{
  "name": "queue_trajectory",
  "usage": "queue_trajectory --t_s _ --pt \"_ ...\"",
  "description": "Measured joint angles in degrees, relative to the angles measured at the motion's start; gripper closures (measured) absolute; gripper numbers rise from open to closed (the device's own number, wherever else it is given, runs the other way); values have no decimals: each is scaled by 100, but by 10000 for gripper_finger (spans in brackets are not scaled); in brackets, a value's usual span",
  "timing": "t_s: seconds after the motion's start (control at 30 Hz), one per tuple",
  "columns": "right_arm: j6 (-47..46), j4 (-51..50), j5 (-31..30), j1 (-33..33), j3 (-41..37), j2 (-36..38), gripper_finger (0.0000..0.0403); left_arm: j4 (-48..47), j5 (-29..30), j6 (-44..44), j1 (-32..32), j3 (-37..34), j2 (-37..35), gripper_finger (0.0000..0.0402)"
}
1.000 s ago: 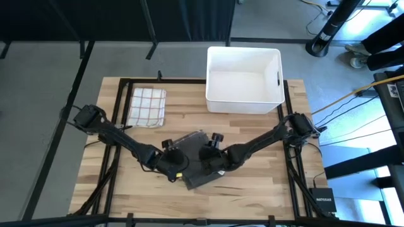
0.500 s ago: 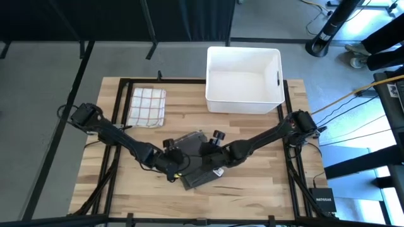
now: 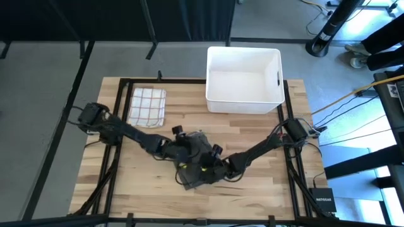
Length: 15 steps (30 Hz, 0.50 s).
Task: Fold towel
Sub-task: Adjust the stacked towels
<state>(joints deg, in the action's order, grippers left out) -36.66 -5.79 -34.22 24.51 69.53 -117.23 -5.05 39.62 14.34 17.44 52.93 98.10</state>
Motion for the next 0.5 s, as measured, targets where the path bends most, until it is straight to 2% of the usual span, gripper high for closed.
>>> queue_trajectory --t_s 0.17,0.27,0.4,0.5 --pt "-115 17 285 26 16 -294 261 -87 -25 110 -506 -3 677 254" --pt "-205 65 325 20 33 -380 261 18 -90 307 -642 2 851 254" --pt "-212 42 308 21 28 -379 261 47 -462 220 -590 -11 626 254" --pt "-184 -40 300 19 99 -352 261 -69 -506 211 -344 -5 -8 254"
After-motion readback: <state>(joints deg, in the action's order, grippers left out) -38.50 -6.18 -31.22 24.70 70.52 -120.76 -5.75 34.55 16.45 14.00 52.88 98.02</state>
